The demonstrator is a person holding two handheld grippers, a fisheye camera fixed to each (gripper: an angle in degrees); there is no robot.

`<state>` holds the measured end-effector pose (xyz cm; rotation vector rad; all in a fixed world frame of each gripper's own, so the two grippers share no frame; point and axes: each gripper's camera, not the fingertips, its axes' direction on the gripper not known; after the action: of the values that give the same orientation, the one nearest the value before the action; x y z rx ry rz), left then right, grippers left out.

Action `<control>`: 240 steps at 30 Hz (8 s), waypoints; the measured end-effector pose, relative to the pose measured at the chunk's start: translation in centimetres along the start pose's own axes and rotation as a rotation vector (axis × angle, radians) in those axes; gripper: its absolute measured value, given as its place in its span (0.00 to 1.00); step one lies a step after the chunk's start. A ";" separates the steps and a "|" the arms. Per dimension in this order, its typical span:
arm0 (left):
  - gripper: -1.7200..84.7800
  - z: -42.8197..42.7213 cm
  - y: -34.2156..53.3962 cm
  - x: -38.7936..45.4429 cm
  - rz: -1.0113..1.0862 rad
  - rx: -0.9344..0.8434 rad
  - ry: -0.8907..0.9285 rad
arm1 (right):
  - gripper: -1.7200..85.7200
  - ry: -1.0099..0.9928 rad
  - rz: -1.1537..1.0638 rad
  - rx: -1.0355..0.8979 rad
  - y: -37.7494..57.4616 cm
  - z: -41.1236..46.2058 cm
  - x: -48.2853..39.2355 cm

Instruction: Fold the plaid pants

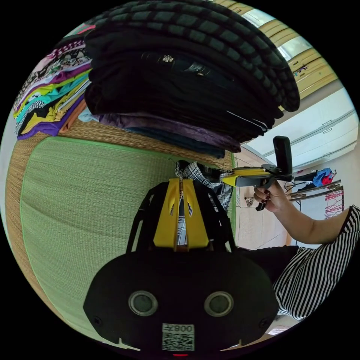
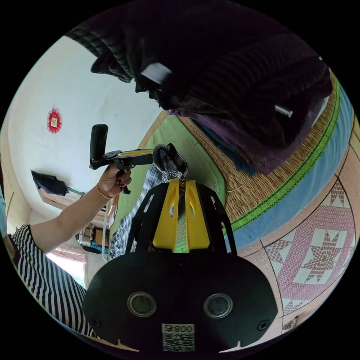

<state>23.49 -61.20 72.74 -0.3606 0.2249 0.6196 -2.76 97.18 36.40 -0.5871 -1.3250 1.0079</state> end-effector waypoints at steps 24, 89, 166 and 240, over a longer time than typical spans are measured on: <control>0.03 -15.7 25.7 -0.4 -0.041 0.179 -0.058 | 0.05 -0.274 -0.358 -0.249 1.8 9.4 -32.1; 0.02 -8.6 58.8 -4.7 -0.753 0.350 -0.064 | 0.02 -0.174 -0.520 -0.757 6.4 30.2 -62.7; 0.05 8.0 46.9 15.5 -0.198 0.267 -0.067 | 0.03 0.148 -0.157 -0.460 -21.9 17.5 -24.9; 0.02 -3.8 144.2 9.2 -1.455 1.255 -0.060 | 0.02 -0.116 -0.720 -0.964 -29.0 45.6 -123.7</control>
<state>-56.30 50.96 28.76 0.7173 0.1951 -0.9762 -31.47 -31.30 6.49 -0.6675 -1.9111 -0.2413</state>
